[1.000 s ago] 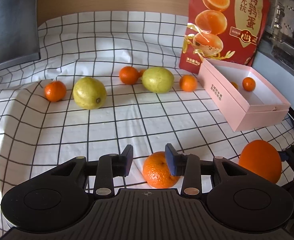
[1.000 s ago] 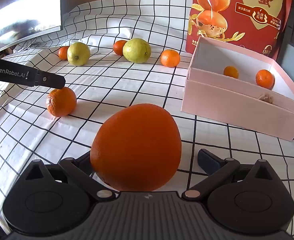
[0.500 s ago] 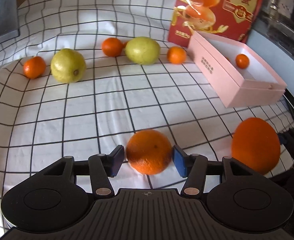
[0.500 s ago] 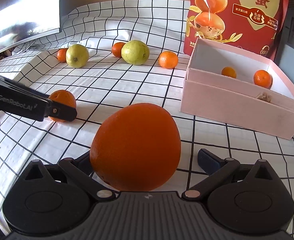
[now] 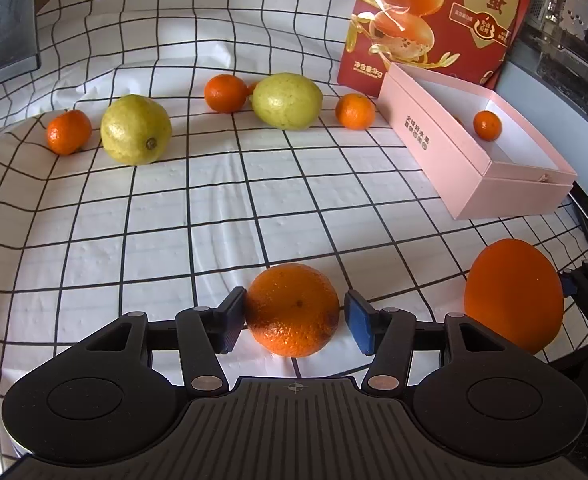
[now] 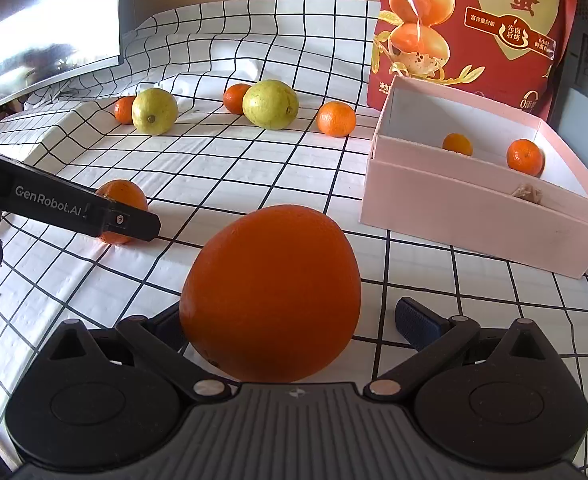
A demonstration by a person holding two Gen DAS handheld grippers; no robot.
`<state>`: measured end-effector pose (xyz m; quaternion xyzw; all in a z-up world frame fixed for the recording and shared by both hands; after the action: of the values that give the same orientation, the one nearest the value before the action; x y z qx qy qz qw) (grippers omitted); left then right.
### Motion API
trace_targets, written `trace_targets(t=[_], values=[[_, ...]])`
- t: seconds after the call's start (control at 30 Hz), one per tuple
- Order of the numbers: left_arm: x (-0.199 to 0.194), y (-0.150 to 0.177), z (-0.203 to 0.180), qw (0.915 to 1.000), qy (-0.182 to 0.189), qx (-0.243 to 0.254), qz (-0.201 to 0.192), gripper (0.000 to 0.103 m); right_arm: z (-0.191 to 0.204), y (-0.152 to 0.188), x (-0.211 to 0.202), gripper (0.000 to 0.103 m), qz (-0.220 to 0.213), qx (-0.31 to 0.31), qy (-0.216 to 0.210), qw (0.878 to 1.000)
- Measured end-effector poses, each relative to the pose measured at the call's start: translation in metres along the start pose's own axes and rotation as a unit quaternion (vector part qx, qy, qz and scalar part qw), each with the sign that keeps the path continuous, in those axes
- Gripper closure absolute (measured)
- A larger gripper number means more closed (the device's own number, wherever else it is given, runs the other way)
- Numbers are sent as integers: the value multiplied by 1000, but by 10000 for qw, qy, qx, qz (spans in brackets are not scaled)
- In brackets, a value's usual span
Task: Organize fruits
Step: 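Lift the tangerine with the left tool while the right tool holds the large orange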
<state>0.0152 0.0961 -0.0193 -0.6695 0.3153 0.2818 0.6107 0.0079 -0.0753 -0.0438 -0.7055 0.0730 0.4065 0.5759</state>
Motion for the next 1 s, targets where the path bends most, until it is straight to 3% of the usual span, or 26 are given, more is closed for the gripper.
trace_targets(t=[0.13, 0.23, 0.67, 0.77, 0.83, 0.97, 1.0], values=[[-2, 1, 5, 9995, 172, -252, -118, 43, -2, -2, -12, 9, 242, 51, -267, 9993], [-3, 1, 5, 9994, 190, -248, -162, 43, -10, -7, -29, 9, 115, 353, -433, 9984], [0, 2, -9, 9994, -284, 143, -137, 43, 10, -15, -2, 9, 421, 301, -428, 9977], [-1, 3, -10, 9992, -287, 218, -155, 43, 11, -15, 4, 16, 459, 206, -256, 9984], [-1, 3, -10, 9992, -281, 240, -166, 43, 11, -17, 3, 28, 471, 109, -190, 9987], [-1, 3, -9, 9992, -278, 180, -209, 46, 5, -14, -4, 30, 498, 108, -258, 9984], [-2, 4, -8, 9991, -315, 159, -227, 50, 3, -14, -6, 30, 497, 131, -264, 9983]])
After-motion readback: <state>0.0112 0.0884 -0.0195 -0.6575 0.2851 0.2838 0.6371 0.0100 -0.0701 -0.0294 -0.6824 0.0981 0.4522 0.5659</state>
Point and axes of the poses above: each gripper's, at about its wrist camera, not at the fingertips, and x roughly the way its jaws point, z to its left, y to its underside, the point moved 5 cm from there along x, roughly the way its jaws point, and after that the axes turned 2 degrees about -y, right-handed, at the moved point
